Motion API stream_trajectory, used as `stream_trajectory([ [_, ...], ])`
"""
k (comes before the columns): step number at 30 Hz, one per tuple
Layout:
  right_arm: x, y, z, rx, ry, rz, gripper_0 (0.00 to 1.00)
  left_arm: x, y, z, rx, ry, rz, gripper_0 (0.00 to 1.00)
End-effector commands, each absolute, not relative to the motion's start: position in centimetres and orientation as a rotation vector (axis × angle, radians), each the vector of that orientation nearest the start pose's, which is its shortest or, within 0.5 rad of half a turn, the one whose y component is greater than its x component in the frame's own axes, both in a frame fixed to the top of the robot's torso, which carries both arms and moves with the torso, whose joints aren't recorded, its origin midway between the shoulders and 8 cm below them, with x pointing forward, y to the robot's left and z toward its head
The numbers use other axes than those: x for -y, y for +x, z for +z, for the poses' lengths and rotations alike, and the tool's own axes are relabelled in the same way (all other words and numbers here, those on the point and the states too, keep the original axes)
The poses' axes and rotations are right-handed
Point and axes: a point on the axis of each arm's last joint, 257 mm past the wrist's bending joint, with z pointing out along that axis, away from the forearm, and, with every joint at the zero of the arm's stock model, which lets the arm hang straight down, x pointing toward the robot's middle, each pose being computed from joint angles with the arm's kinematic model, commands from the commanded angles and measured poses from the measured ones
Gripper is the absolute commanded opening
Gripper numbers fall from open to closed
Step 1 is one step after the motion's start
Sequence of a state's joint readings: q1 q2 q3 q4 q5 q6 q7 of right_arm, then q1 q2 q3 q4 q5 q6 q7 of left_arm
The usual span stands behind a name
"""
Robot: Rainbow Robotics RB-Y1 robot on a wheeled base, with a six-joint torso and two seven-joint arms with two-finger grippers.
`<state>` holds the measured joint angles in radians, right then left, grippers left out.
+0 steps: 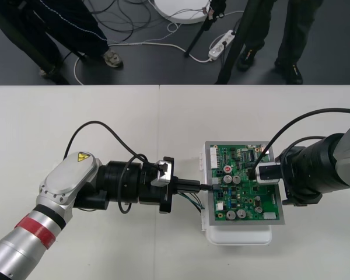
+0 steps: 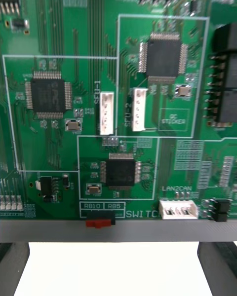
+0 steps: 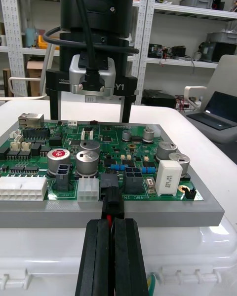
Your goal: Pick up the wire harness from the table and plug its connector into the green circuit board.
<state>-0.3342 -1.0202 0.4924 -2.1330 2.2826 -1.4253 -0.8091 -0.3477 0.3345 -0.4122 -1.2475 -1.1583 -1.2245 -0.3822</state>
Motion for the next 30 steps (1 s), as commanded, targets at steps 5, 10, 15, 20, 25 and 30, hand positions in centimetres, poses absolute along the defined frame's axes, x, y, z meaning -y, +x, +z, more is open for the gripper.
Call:
stream_trajectory([
  [5, 23.0, 38.6, -26.6, -1.926, -2.02, -0.301, 1.0, 5.7, 36.9, -21.7, -0.958, 1.406, -0.914, 0.0],
  [10, 22.9, 38.5, -26.7, -1.929, -2.017, -0.292, 1.0, 5.8, 36.8, -21.8, -0.958, 1.409, -0.916, 0.0],
  [15, 22.7, 38.4, -26.7, -1.929, -2.016, -0.282, 1.0, 5.9, 36.8, -21.8, -0.958, 1.407, -0.919, 0.0],
  [20, 22.4, 38.3, -26.8, -1.927, -2.015, -0.275, 1.0, 5.9, 36.8, -21.8, -0.959, 1.407, -0.918, 0.0],
  [25, 22.4, 38.3, -26.8, -1.927, -2.015, -0.275, 1.0, 6.1, 36.8, -21.8, -0.957, 1.406, -0.916, 0.0],
  [30, 22.3, 38.2, -26.8, -1.928, -2.016, -0.264, 1.0, 6.4, 36.5, -21.8, -0.952, 1.404, -0.926, 0.0],
])
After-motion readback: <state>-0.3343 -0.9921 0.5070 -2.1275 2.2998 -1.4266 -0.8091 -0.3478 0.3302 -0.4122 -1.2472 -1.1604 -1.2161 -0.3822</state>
